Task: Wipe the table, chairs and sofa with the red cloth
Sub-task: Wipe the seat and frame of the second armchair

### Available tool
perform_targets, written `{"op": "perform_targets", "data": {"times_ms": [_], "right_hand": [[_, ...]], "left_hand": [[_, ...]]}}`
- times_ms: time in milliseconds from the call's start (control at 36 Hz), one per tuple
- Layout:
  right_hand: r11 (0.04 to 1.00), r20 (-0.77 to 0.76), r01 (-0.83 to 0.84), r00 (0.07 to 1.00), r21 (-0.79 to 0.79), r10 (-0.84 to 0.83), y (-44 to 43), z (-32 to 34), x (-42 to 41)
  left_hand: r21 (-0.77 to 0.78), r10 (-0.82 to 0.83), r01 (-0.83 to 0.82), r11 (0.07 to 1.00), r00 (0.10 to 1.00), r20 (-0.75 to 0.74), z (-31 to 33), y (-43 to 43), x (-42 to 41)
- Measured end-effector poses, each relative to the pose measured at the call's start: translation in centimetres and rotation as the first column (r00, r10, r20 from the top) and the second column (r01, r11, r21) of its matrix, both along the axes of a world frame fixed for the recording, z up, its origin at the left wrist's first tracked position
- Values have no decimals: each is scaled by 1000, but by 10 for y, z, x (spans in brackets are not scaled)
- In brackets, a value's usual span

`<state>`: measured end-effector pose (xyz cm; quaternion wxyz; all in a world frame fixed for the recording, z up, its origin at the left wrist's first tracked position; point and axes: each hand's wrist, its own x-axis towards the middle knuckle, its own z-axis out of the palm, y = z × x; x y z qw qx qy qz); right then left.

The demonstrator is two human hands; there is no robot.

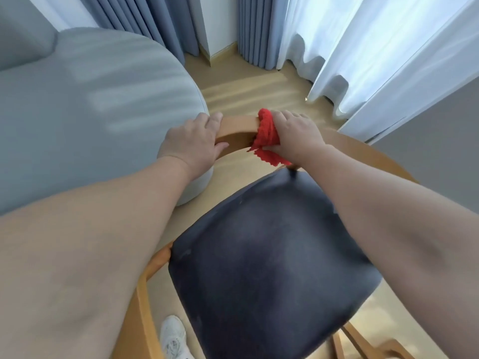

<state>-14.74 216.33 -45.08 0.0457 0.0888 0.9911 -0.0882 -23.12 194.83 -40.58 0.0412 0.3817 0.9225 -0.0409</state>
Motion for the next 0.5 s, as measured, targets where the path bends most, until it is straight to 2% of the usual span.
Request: {"op": "perform_targets", "data": {"times_ms": [167, 500], "right_hand": [[984, 44, 72, 996, 160, -80, 16, -4, 19], [945, 70, 261, 958, 199, -280, 35, -5, 63]], "left_hand": [[-24, -9, 9, 1000, 1000, 1, 0, 1, 2], [-38, -31, 31, 999, 1000, 2, 2, 5, 4]]}}
